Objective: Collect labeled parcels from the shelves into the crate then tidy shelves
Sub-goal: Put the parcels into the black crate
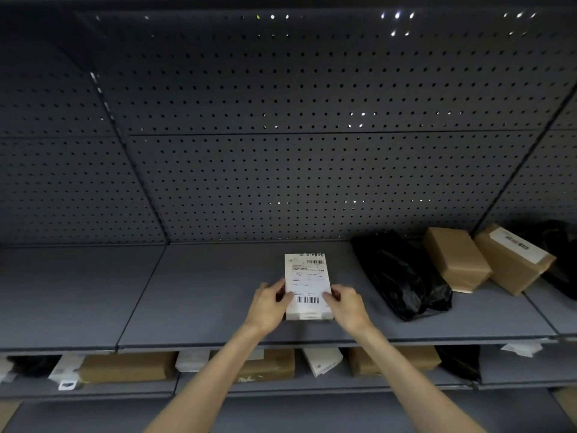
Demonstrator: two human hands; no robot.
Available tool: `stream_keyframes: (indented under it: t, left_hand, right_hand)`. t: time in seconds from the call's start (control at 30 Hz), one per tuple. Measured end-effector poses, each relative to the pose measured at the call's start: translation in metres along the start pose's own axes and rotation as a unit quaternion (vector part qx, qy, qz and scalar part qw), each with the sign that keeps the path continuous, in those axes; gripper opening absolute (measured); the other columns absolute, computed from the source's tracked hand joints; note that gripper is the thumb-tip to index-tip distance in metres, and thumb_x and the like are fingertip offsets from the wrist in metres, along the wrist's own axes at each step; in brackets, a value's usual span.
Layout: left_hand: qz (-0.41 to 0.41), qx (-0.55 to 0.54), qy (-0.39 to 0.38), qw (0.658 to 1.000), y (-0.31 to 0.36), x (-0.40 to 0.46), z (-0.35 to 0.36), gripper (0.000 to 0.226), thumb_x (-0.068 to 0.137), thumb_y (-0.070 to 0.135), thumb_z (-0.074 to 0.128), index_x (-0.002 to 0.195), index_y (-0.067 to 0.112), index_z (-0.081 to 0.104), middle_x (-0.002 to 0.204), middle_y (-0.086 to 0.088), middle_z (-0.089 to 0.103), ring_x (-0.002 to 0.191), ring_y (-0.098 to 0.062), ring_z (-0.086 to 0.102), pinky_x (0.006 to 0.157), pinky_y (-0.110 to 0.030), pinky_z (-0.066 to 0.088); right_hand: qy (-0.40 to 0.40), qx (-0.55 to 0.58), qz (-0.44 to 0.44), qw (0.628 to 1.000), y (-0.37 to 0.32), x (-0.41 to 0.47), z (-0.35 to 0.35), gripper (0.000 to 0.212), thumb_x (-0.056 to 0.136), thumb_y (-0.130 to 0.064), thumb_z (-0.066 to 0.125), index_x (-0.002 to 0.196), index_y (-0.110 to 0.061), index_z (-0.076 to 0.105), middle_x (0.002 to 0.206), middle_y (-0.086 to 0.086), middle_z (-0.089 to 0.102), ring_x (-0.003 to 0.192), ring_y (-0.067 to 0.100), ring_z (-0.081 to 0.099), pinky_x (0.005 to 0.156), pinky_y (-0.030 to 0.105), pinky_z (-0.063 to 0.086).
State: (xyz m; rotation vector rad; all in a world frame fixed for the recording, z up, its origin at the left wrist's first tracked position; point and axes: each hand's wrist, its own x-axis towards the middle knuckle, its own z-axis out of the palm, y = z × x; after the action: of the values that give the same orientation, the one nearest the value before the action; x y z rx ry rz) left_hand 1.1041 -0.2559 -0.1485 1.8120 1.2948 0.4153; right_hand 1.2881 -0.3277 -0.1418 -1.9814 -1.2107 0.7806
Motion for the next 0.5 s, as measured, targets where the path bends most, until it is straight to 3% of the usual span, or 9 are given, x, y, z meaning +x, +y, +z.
stream_keyframes:
  t: [0.13,0.27,0.43,0.5]
  left_hand:
    - [0.000,-0.011,0.008,1.000,-0.001,-0.003,0.002,0.038,0.104,0.035,0.050,0.140,0.025,0.058,0.119,-0.003,0.049,0.112,-0.015,0.050,0.097,-0.021,0.037]
    - [-0.010,-0.032,0.011,0.999,0.003,-0.007,0.001,0.037,0.104,0.034,0.051,0.139,0.025,0.059,0.121,-0.003,0.048,0.113,-0.016,0.051,0.097,-0.019,0.035]
    - [0.003,-0.116,0.034,0.993,0.006,-0.011,0.002,0.042,0.104,0.030,0.052,0.146,0.031,0.050,0.130,0.009,0.062,0.127,-0.012,0.054,0.110,-0.028,0.040]
    - [0.010,-0.182,0.036,0.983,0.012,-0.014,0.001,0.044,0.105,0.024,0.052,0.148,0.031,0.046,0.132,0.015,0.064,0.125,-0.007,0.058,0.108,-0.031,0.046]
  right_hand:
    - [0.005,-0.006,-0.011,1.000,0.007,-0.002,0.002,0.025,0.099,-0.022,0.056,0.119,-0.012,0.068,0.104,0.006,0.057,0.092,0.015,0.057,0.080,0.020,0.040]
    - [0.016,0.013,-0.019,1.000,0.007,-0.004,0.003,0.024,0.098,-0.021,0.057,0.118,-0.013,0.067,0.102,0.004,0.055,0.089,0.012,0.056,0.079,0.018,0.038]
    - [0.024,0.076,-0.032,0.996,0.002,-0.006,0.001,0.028,0.097,-0.015,0.058,0.125,-0.015,0.063,0.113,-0.003,0.069,0.104,0.010,0.063,0.087,0.020,0.051]
    - [0.034,0.096,-0.035,0.994,-0.001,-0.007,-0.001,0.032,0.097,-0.015,0.058,0.130,-0.016,0.060,0.116,-0.005,0.069,0.104,0.007,0.063,0.091,0.022,0.051]
